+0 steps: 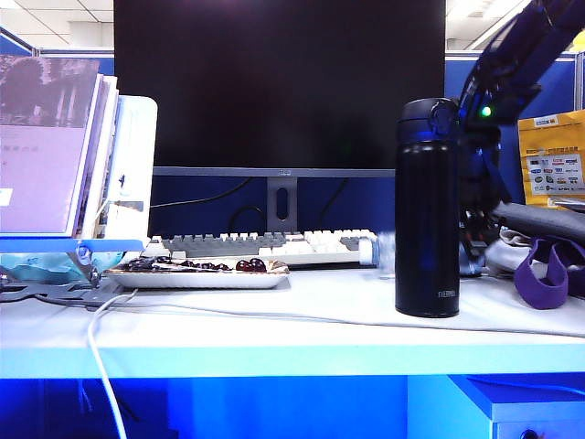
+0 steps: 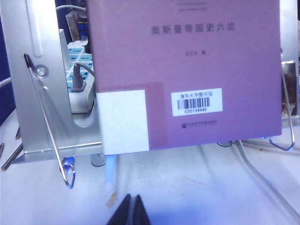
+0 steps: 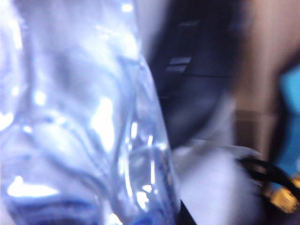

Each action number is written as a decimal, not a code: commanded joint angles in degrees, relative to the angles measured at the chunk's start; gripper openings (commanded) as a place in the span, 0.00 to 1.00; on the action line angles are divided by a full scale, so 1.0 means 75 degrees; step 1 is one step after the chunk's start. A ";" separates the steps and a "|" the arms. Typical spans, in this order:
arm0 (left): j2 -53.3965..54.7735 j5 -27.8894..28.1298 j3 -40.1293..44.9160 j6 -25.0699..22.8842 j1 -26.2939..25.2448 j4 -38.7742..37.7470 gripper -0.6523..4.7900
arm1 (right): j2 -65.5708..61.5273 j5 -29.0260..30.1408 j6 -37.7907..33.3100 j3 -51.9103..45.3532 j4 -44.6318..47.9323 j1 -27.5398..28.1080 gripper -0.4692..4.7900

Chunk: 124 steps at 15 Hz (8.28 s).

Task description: Pick up the mineral water bottle and place it vertically to the right of the black thermos cup.

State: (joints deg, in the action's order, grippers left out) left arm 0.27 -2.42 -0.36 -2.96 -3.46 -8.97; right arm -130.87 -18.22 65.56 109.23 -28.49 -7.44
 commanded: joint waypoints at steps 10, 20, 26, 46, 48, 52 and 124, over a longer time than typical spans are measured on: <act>-0.0023 -0.0023 0.0006 0.0003 -0.0009 -0.0087 0.11 | 0.0580 0.0050 -0.2104 0.2442 0.1043 -0.0017 0.37; -0.0023 -0.0023 0.0006 0.0003 -0.0009 -0.0087 0.11 | 0.3468 0.0595 -0.3646 0.3037 0.1547 -0.0079 0.37; -0.0023 -0.0023 0.0006 0.0003 -0.0009 -0.0087 0.11 | 0.6554 0.1227 -0.4334 0.3034 -0.0175 -0.0079 0.37; -0.0023 -0.0023 0.0006 0.0003 -0.0009 -0.0087 0.11 | 1.1835 0.2605 -0.8335 -0.9037 0.5855 -0.0353 0.37; -0.0023 -0.0023 0.0006 0.0003 -0.0009 -0.0087 0.11 | 1.1832 0.2439 -0.8332 -0.9448 0.5901 -0.0446 0.37; -0.0023 -0.0023 0.0006 0.0003 -0.0009 -0.0087 0.11 | 1.1704 0.2422 -0.8725 -1.0582 0.6869 -0.0449 0.37; -0.0023 -0.0023 0.0006 0.0003 -0.0009 -0.0087 0.11 | 0.4191 0.4651 -1.0197 -1.1570 1.4329 0.0772 0.60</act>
State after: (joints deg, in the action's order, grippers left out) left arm 0.27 -2.42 -0.36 -2.96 -3.46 -8.97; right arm -100.86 16.53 -9.10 21.32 78.72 -2.02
